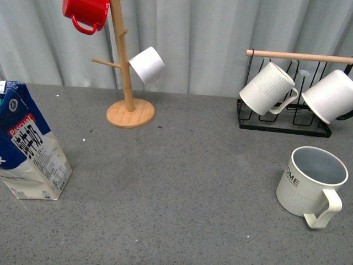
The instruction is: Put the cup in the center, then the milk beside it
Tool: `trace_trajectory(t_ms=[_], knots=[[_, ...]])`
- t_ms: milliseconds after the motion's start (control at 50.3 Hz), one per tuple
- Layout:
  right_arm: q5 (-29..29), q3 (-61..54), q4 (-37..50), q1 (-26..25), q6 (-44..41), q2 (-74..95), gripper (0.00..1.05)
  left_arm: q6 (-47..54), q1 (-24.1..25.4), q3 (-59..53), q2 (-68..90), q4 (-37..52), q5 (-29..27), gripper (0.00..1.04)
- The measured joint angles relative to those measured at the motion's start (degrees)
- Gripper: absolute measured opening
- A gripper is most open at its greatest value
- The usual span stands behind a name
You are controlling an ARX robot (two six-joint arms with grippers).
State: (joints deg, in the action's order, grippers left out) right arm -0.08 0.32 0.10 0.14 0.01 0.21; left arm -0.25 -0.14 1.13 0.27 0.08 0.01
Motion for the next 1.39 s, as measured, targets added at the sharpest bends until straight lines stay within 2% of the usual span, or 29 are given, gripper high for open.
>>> trace_trajectory(t_ms=[1233, 1292, 1352, 1392], knots=[[0.07, 0.0, -0.02, 0.0, -0.04, 0.02, 0.95, 0.0, 0.0, 0.0, 0.0, 0.0, 0.0, 0.98], [10.19, 1.75, -4.63, 2.71, -4.28, 3.34, 0.95, 0.0, 0.0, 0.0, 0.0, 0.0, 0.0, 0.98], [10.56, 2.95, -4.68, 2.29, -5.62, 8.09, 0.95, 0.0, 0.0, 0.0, -0.04, 0.0, -0.02, 0.98], [8.33, 3.85, -2.95, 1.11, -5.73, 11.82, 0.95, 0.0, 0.0, 0.0, -0.04, 0.0, -0.02, 0.98]])
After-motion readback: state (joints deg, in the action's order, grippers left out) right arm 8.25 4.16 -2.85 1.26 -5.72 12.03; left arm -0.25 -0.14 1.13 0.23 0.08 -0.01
